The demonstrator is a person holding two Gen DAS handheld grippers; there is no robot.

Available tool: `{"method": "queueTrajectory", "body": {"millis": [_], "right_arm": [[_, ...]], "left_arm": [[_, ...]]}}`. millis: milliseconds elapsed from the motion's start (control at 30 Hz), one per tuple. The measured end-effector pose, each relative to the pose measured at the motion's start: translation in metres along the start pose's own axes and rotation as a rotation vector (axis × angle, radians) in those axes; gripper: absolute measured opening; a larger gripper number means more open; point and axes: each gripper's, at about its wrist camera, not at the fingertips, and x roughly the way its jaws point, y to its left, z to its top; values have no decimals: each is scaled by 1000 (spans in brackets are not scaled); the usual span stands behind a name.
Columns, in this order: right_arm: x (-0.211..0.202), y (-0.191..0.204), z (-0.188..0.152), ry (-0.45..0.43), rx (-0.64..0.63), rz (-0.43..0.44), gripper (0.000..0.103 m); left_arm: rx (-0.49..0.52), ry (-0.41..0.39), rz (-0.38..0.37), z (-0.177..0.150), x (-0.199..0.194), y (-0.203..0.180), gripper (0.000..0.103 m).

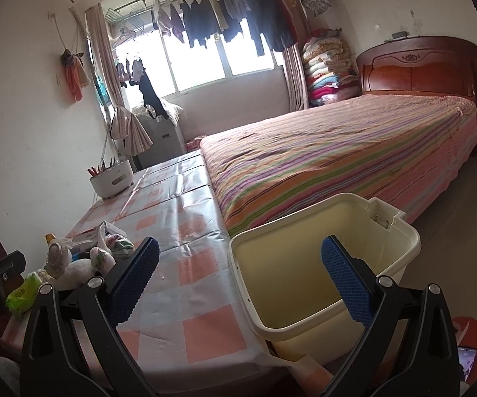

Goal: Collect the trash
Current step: 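Move both tools toward the cluttered items on the checked table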

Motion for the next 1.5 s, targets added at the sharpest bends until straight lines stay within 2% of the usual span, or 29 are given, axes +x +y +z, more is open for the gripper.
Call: {"method": "queueTrajectory", "body": {"millis": [667,1500], "right_arm": [[5,14,-3,15,-26,38,97],[26,54,-16,71,-128,67,97]], "left_arm": [[-12,25,-3,-4,9,6,94],[-145,57,38,-24,28,73,94]]}}
